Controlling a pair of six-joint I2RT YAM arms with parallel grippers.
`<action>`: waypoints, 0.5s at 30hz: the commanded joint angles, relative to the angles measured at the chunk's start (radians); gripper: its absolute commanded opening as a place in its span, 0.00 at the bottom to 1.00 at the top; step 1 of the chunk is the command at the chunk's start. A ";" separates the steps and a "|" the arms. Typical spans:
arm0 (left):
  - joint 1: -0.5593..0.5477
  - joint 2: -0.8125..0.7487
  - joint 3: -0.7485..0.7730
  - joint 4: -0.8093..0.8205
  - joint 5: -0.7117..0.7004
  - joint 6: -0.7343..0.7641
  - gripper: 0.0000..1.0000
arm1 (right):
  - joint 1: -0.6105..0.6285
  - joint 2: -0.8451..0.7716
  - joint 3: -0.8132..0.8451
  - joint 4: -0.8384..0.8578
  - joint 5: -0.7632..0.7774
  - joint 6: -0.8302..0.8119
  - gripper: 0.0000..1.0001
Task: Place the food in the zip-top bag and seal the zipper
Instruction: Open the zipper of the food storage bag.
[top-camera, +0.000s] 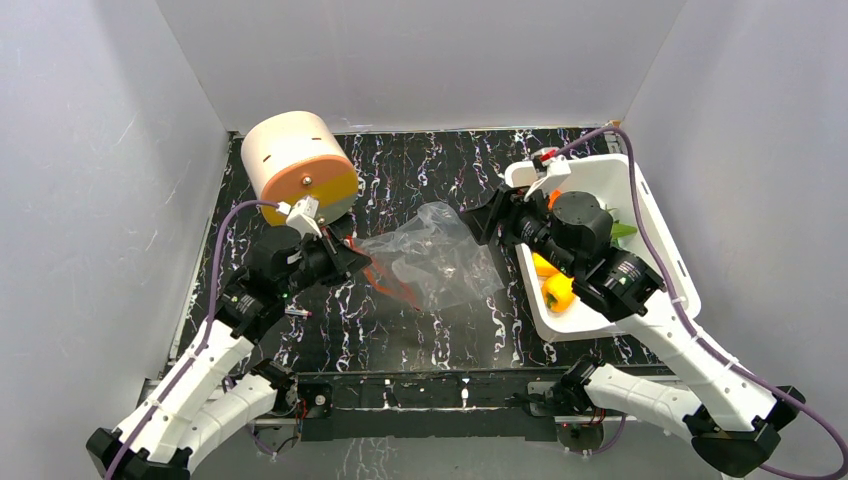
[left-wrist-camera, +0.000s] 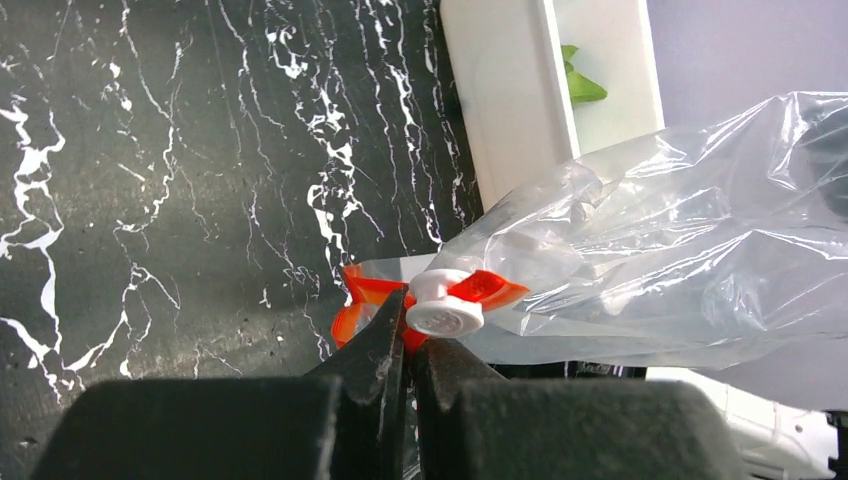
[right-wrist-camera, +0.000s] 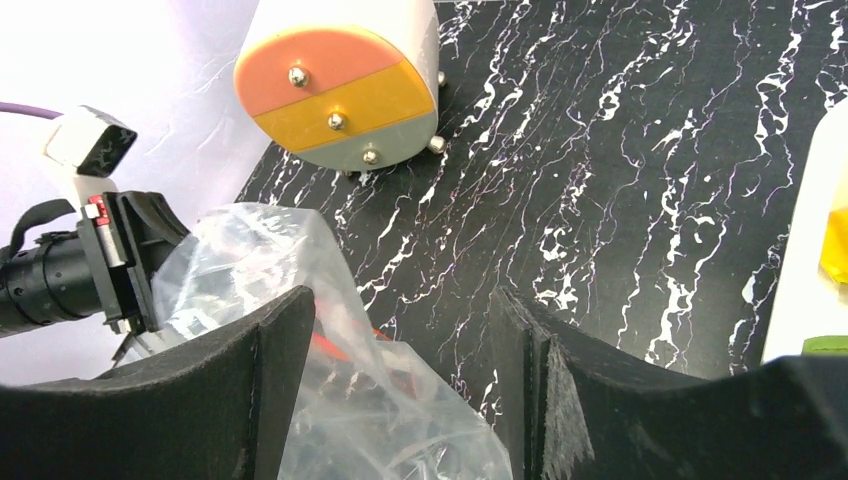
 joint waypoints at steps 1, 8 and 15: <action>0.003 0.030 0.075 -0.087 -0.043 -0.065 0.00 | 0.004 0.004 0.091 0.067 0.027 -0.012 0.63; 0.004 0.051 0.072 -0.098 -0.050 -0.124 0.00 | 0.004 0.022 0.122 0.094 -0.046 -0.027 0.64; 0.004 0.049 0.068 -0.060 -0.027 -0.215 0.00 | 0.018 0.013 0.016 0.178 -0.127 -0.048 0.64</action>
